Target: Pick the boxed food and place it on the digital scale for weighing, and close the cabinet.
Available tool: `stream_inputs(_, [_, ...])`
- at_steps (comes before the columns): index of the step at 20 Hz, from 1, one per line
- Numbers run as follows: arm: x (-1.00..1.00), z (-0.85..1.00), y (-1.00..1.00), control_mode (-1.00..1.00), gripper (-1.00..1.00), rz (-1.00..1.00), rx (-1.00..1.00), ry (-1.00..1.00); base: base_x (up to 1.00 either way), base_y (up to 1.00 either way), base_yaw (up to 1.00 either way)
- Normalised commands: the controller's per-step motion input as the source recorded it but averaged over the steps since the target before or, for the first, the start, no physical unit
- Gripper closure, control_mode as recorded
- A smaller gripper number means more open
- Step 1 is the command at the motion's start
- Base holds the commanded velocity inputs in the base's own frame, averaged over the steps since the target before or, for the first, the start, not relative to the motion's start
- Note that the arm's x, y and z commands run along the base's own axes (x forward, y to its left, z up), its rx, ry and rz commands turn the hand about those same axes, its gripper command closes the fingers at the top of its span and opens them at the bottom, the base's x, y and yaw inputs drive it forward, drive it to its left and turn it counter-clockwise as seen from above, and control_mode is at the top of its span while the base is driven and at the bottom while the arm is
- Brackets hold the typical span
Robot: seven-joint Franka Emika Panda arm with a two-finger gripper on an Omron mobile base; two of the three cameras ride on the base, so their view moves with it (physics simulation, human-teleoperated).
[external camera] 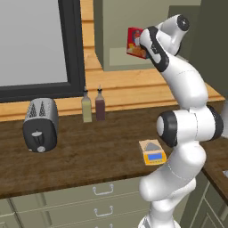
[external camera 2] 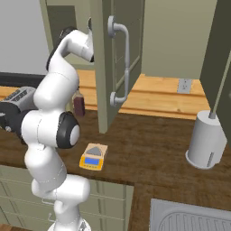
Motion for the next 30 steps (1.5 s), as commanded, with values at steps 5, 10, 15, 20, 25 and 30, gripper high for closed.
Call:
stream_inputs(5, [-0.03,0.0,0.12,-1.0,1.0,0.12,0.0,-0.11,0.0,0.0,0.0])
stream_inputs(10, [-0.61,0.0,0.08,-1.0,1.0,0.06,0.0,-0.28,0.0,0.0,0.0])
stream_inputs(15, [-0.92,0.0,0.0,-1.0,1.0,0.0,0.0,-0.24,0.0,0.0,0.0])
stream_inputs(20, [-1.0,0.0,0.0,-1.0,1.0,0.0,0.0,-0.2,0.0,0.0,0.0])
stream_inputs(25, [-1.0,0.13,0.09,-1.0,1.0,0.0,0.0,-0.12,0.0,0.0,0.0])
stream_inputs(30, [-1.0,0.36,0.12,-1.0,1.0,0.0,-0.03,0.09,0.0,0.0,0.0])
